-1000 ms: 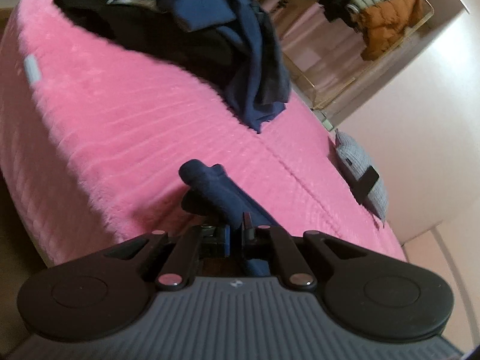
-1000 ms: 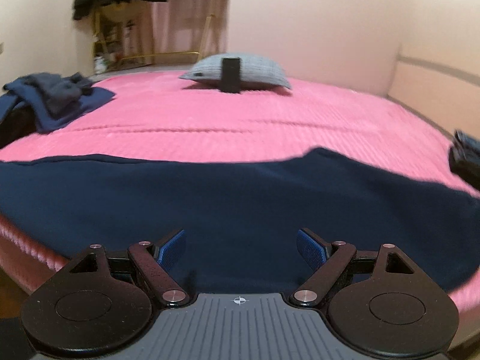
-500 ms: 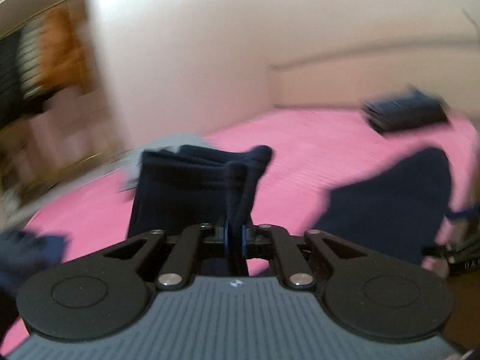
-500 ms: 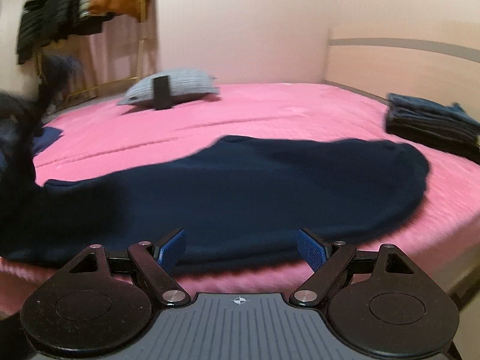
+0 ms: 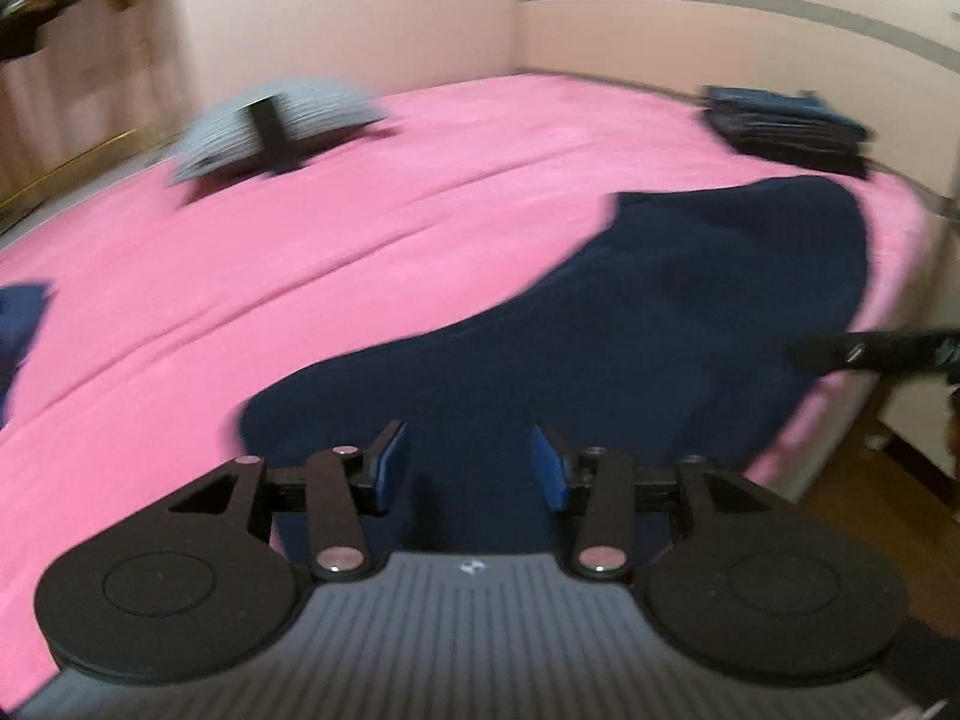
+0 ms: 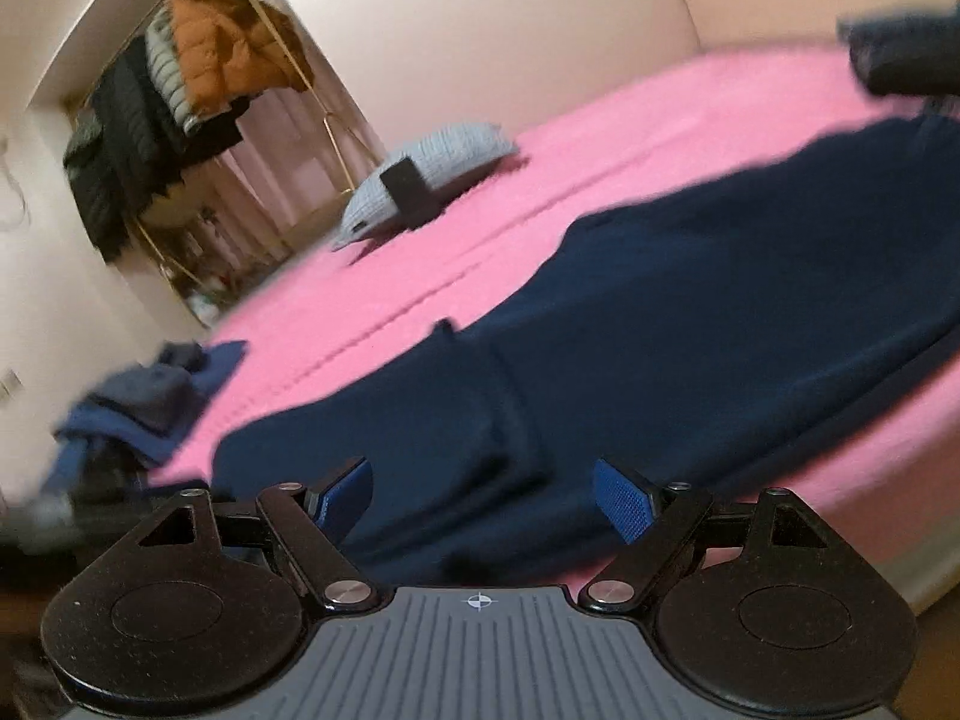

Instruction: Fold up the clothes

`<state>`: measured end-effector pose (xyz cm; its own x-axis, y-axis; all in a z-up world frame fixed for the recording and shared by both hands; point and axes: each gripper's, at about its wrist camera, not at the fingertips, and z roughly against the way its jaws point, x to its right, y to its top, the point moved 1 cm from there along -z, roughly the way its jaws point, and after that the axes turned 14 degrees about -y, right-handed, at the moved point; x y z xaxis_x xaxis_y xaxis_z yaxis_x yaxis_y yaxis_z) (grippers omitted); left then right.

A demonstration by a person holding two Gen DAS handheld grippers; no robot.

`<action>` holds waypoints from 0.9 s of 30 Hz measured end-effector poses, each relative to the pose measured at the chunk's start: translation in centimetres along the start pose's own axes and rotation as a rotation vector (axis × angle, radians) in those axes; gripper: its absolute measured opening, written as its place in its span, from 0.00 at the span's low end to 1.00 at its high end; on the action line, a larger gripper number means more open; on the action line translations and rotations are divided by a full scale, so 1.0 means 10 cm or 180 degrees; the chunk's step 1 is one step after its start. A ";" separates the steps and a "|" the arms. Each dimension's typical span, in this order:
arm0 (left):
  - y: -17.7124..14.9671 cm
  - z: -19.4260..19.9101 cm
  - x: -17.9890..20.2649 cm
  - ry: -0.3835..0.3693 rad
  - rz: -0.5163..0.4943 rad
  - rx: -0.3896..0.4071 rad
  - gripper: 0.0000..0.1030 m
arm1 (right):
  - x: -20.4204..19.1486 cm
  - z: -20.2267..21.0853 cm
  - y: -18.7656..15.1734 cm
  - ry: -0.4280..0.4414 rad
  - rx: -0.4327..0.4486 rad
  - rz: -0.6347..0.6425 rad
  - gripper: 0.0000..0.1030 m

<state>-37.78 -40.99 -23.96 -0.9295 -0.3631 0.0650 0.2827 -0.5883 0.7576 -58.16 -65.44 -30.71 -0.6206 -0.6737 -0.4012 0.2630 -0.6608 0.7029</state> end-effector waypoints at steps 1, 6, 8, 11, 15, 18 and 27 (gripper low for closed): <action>-0.04 0.02 -0.09 0.0029 0.0058 -0.0012 0.39 | -0.03 -0.07 0.02 -0.0071 -0.0090 -0.0048 0.81; -0.21 0.04 -0.32 0.0018 0.0275 -0.0005 0.41 | -0.14 -0.21 0.08 -0.0304 -0.0296 -0.0273 0.80; -0.25 0.08 -0.34 0.0019 0.0250 0.0023 0.41 | -0.17 -0.21 0.09 -0.0283 -0.0301 -0.0371 0.65; -0.24 0.04 -0.32 0.0013 0.0176 0.0055 0.42 | -0.15 -0.22 0.06 -0.0348 -0.0281 -0.0501 0.21; -0.28 0.13 -0.30 -0.0083 0.0081 0.0096 0.42 | -0.02 -0.04 0.09 -0.0320 -0.0202 -0.0637 0.14; -0.27 0.15 -0.26 -0.0185 0.0002 0.0131 0.42 | 0.10 0.11 0.08 -0.0542 -0.0098 -0.0485 0.14; -0.17 -0.02 -0.28 -0.0193 -0.0030 0.0054 0.43 | 0.33 0.31 0.11 -0.0917 0.0101 -0.0286 0.67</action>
<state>-35.57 -39.10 -25.62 -0.9449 -0.3129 0.0966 0.2703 -0.5789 0.7693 -62.24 -67.35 -29.40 -0.8255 -0.4884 -0.2828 0.1771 -0.7000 0.6919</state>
